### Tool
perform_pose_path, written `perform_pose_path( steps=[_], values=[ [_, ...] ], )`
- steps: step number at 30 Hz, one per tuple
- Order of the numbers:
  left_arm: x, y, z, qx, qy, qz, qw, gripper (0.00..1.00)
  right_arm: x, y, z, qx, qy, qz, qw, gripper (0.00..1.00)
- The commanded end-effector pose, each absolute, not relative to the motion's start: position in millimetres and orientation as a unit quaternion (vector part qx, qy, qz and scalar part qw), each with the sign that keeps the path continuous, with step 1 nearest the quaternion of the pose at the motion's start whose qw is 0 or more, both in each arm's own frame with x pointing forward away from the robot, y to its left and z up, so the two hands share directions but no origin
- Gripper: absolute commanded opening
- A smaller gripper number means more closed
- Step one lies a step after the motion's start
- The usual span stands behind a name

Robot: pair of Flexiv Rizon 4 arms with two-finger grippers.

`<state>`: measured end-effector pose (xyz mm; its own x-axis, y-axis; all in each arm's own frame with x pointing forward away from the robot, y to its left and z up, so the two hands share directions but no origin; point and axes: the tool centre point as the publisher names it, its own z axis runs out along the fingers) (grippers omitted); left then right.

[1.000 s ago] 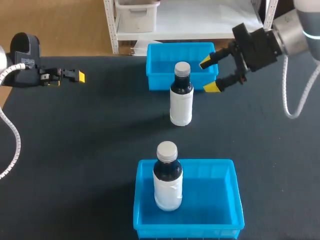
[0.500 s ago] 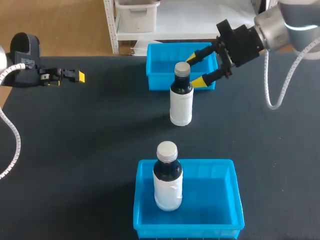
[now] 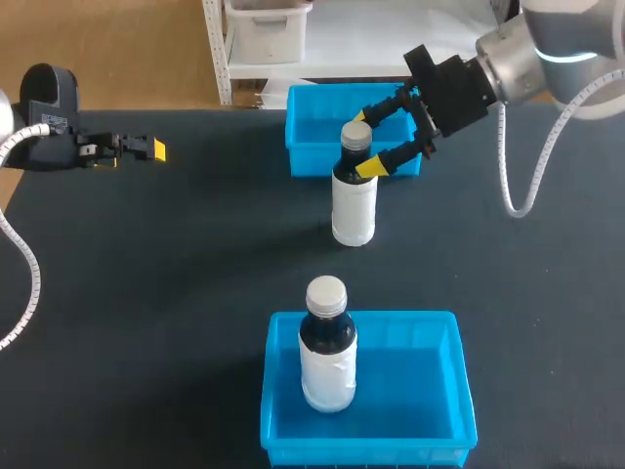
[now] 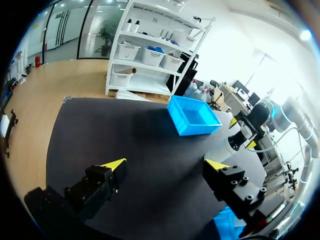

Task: Pick up the bottle, and place it in the far bin if it is heavy, or in the near bin if it is light.

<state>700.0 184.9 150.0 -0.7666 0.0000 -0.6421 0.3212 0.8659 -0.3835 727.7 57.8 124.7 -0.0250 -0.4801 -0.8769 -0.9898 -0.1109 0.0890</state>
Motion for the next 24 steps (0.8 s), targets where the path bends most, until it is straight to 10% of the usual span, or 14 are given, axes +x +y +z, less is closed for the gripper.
perform_pose_path(
  steps=[1,14,20,24],
  values=[
    [700.0,184.9,150.0,0.088,0.908,-0.243,0.330,1.00,724.2,63.6,122.8,-0.624,0.590,0.406,0.313,1.00],
    [700.0,184.9,150.0,0.088,0.908,-0.243,0.330,1.00,722.2,67.4,121.0,-0.624,0.591,0.406,0.312,1.00],
    [700.0,184.9,150.0,0.088,0.908,-0.243,0.330,1.00,722.0,67.0,121.2,-0.624,0.591,0.404,0.313,0.49],
    [700.0,184.9,150.0,0.088,0.908,-0.243,0.330,1.00,721.1,66.8,121.0,-0.624,0.591,0.404,0.313,0.49]
  ],
)
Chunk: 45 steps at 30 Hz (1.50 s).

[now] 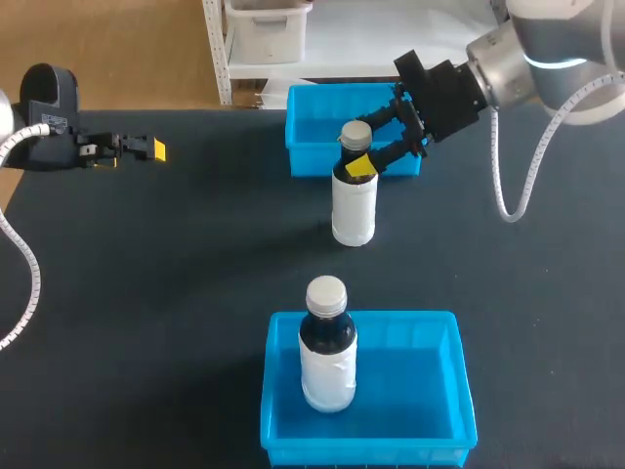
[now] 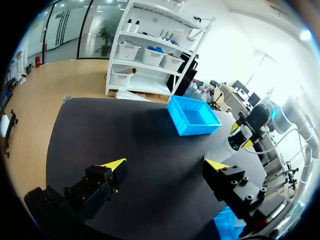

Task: Pick up the bottle, and place it in the far bin if it is heavy, or in the near bin if it is light.

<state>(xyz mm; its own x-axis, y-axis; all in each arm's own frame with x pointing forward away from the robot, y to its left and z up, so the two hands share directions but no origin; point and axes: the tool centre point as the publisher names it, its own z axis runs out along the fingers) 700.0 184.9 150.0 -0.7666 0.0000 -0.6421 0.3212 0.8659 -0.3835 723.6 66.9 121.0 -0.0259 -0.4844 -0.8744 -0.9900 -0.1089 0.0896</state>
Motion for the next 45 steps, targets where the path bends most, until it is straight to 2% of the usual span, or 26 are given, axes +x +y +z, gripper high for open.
perform_pose_path(
  steps=[1,5,7,9,10,26,37,45],
  values=[
    [700.0,184.9,150.0,0.088,0.908,-0.243,0.330,1.00,720.7,66.8,120.8,-0.624,0.591,0.404,0.313,0.49],
    [700.0,184.9,150.0,0.088,0.908,-0.243,0.330,1.00,720.2,66.9,120.6,-0.624,0.590,0.405,0.313,0.47],
    [700.0,184.9,150.0,0.088,0.908,-0.243,0.330,1.00,719.9,66.8,120.8,-0.624,0.590,0.405,0.314,0.40],
    [700.0,184.9,150.0,0.088,0.908,-0.243,0.330,1.00,719.4,66.3,121.7,-0.625,0.590,0.403,0.315,0.23],
    [700.0,184.9,150.0,0.088,0.908,-0.243,0.330,1.00,719.2,65.9,122.4,-0.625,0.590,0.403,0.315,0.00],
    [700.0,184.9,150.0,0.088,0.908,-0.243,0.330,1.00,688.2,35.9,185.2,-0.637,0.573,0.381,0.348,0.00],
    [700.0,184.9,150.0,0.088,0.908,-0.243,0.330,1.00,621.3,9.5,247.6,-0.647,0.549,0.378,0.370,0.00],
    [700.0,184.9,150.0,0.088,0.908,-0.243,0.330,1.00,564.9,0.2,255.3,-0.650,0.550,0.379,0.363,0.00]
  ],
)
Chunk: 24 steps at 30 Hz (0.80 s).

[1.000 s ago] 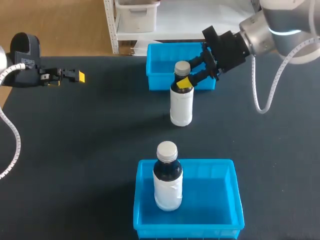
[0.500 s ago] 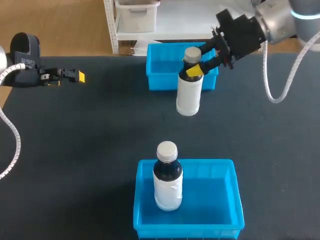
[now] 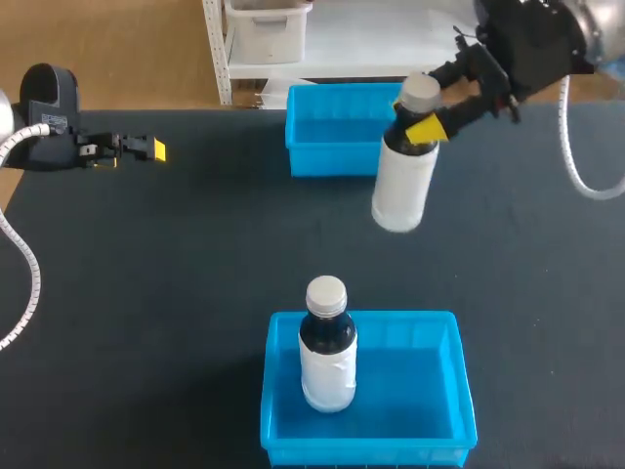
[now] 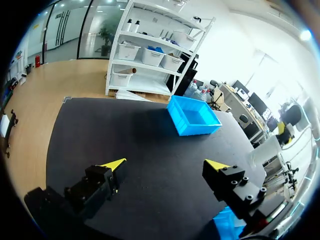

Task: Pick up the bottle, and place it in the far bin if it is heavy, or in the near bin if it is light.

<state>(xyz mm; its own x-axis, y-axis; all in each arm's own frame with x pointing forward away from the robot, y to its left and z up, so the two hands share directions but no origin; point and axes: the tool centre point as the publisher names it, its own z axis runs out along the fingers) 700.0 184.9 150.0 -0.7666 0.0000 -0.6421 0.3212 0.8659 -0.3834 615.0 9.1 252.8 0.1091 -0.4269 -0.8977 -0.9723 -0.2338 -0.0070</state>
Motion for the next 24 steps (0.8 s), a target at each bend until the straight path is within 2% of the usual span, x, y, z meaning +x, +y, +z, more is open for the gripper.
perform_pose_path(
  steps=[1,13,24],
  values=[
    [700.0,184.9,150.0,0.088,0.908,-0.243,0.330,1.00,558.1,0.7,254.8,-0.652,0.549,0.380,0.360,0.00],
    [700.0,184.9,150.0,0.088,0.908,-0.243,0.330,1.00,495.4,12.4,236.3,-0.661,0.545,0.389,0.338,0.00],
    [700.0,184.9,150.0,0.088,0.908,-0.243,0.330,1.00,467.7,15.7,211.3,-0.665,0.541,0.408,0.315,0.00]
  ],
)
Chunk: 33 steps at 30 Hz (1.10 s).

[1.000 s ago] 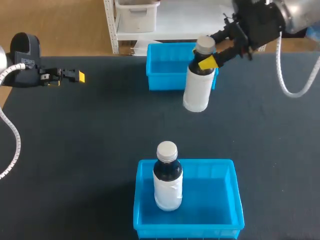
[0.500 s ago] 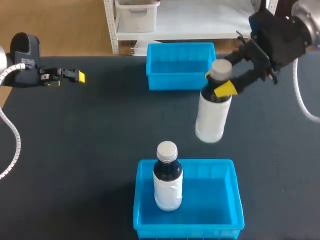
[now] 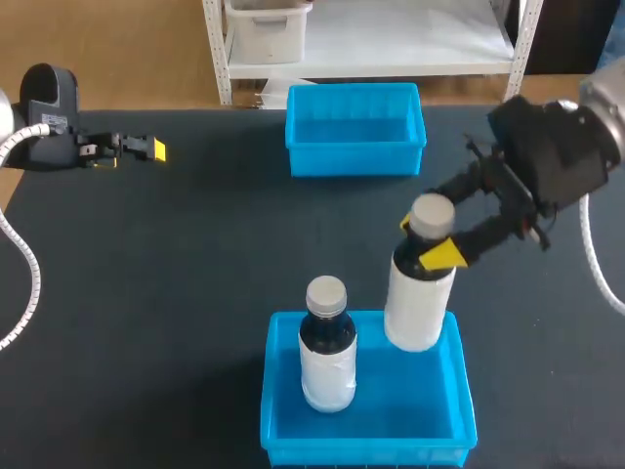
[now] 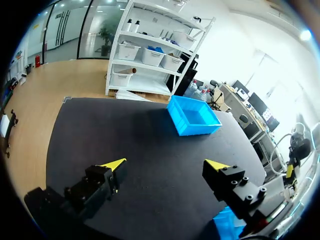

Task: Pick up the bottle, and place it in the far bin if it is heavy, or in the near bin if it is light.

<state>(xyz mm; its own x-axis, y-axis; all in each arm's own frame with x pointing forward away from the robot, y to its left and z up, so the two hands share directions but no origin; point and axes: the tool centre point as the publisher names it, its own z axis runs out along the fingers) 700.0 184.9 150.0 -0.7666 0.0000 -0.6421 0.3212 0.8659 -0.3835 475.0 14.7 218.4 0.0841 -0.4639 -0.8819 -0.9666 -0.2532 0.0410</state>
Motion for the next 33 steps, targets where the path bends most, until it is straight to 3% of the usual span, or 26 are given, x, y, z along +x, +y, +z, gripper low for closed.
perform_pose_path(
  steps=[1,33],
  values=[
    [700.0,184.9,150.0,0.088,0.908,-0.243,0.330,1.00,465.8,16.1,209.0,-0.666,0.540,0.408,0.313,0.00],
    [700.0,184.9,150.0,0.088,0.908,-0.243,0.330,1.00,458.1,28.8,142.8,-0.683,0.509,0.444,0.277,0.00]
  ],
)
